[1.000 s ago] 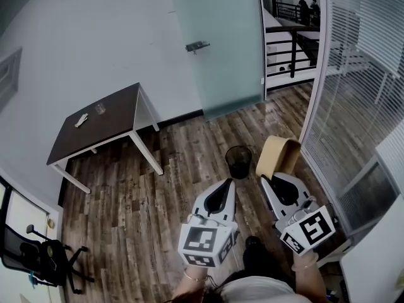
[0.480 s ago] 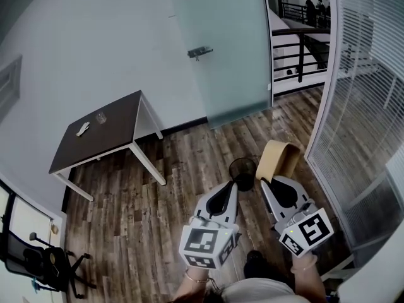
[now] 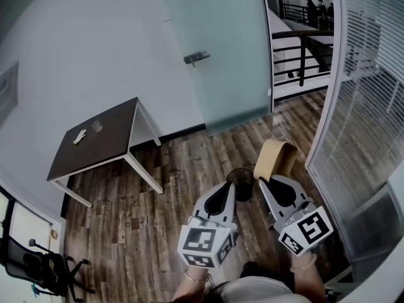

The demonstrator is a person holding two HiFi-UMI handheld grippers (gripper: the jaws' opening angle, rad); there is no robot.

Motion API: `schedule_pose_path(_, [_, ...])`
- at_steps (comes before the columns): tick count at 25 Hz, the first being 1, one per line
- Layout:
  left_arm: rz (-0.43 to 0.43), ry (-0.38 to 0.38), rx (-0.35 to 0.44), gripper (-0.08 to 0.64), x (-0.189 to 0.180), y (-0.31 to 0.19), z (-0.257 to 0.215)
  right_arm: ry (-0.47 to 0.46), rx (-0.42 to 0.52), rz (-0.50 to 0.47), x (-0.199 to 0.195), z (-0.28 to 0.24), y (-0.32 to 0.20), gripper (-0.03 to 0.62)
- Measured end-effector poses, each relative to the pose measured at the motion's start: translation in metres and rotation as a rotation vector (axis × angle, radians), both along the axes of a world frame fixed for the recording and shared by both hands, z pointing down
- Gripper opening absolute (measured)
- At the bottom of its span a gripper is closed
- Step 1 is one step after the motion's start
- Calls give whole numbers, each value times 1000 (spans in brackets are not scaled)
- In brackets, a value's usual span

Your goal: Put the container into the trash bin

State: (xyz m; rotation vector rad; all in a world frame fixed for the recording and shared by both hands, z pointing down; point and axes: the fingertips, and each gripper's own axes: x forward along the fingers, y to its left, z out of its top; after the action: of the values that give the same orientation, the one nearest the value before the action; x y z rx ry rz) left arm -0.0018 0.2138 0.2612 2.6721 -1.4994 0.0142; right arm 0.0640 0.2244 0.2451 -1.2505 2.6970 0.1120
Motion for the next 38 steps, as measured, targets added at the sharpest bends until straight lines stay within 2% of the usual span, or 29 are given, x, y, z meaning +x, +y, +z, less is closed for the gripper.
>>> schedule_pose_path(8, [-5,-7,-19,20,18,-55,2,1,-6,-35,9,-2,-58,28])
schedule_pose_path(18, [16,-10,-28,20,10,-155,13,15,-28,-30,-2,12,-156,28])
schedule_pose_path(30, [66,27,-32,20,-41,-318,2,48,-45,16,-56,1,-314,28])
schedule_pose_path(38, [80,47,-24,20,-77,-375,0,67,-43,33,-94,-3,-369,28])
